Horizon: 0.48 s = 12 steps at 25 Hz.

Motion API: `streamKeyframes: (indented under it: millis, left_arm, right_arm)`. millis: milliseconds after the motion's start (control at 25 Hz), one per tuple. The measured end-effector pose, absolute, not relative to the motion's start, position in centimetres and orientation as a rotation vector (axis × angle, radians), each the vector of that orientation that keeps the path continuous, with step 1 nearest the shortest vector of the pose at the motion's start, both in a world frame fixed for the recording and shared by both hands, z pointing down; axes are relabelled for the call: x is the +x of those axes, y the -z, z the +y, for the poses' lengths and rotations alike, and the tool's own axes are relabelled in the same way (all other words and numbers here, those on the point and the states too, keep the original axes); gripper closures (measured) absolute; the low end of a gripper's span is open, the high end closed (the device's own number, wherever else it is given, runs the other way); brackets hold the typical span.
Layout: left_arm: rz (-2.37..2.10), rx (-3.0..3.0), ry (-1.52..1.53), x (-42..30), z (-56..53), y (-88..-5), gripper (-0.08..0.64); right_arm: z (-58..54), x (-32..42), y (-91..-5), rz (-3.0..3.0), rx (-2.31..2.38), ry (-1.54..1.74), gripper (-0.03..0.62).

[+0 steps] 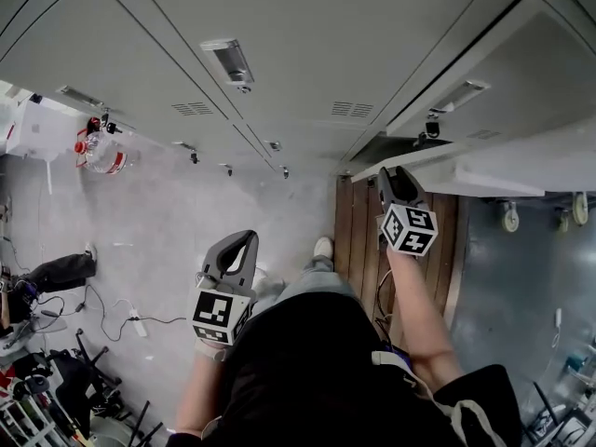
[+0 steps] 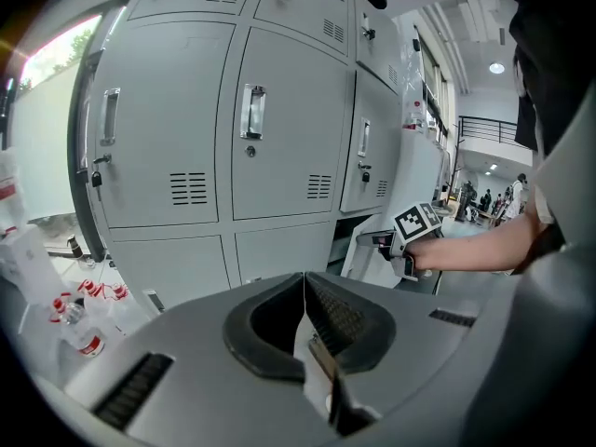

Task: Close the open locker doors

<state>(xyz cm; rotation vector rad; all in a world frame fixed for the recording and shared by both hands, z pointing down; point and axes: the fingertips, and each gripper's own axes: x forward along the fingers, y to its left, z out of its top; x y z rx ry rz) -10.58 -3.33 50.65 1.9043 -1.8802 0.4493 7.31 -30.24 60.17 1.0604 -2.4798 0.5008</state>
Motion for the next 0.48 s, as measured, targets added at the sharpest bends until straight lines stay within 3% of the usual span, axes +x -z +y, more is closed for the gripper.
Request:
streamKeyframes:
  millis: [480]
  left_arm:
    - [-1.971, 1.787, -0.427, -12.9, -3.8, -50.9, 0.538]
  right_arm:
    - [-35.2, 3.2, -60.4, -2.505, 1.007, -0.446, 0.416]
